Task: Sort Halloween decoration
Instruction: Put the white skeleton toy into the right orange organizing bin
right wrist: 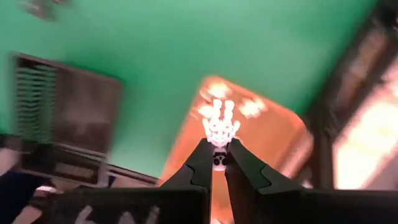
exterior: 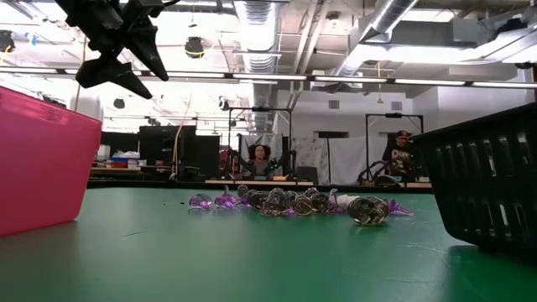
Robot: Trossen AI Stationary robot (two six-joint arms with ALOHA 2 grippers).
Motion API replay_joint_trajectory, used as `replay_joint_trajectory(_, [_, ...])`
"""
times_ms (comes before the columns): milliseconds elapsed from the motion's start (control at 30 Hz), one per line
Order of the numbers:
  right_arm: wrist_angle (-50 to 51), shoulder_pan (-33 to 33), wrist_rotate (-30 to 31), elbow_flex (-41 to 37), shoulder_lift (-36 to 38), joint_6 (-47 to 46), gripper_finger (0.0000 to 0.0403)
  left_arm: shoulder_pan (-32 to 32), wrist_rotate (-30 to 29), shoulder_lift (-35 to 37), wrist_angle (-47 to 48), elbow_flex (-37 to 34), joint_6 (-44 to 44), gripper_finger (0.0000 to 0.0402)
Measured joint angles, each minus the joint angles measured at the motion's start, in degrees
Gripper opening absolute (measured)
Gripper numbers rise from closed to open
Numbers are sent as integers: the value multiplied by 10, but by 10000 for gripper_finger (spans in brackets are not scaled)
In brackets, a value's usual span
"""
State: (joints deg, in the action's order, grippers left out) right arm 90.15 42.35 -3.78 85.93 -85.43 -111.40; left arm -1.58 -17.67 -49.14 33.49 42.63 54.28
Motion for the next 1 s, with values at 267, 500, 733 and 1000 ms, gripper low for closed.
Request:
replay_joint_trajectory(267, [-62, 109, -17, -42, 0, -177, 50, 0, -7, 0, 0, 0, 4, 219])
replay_joint_trajectory(500, [-187, 146, -34, -106, 0, -193, 53, 0, -12, 0, 0, 0, 4, 219])
replay_joint_trajectory(733, [-247, 155, -36, -153, 0, -192, 80, 0, -11, 0, 0, 0, 4, 219])
replay_joint_trajectory(1000, [-250, 154, -37, -163, -1, -177, 152, 0, -21, 0, 0, 0, 3, 219])
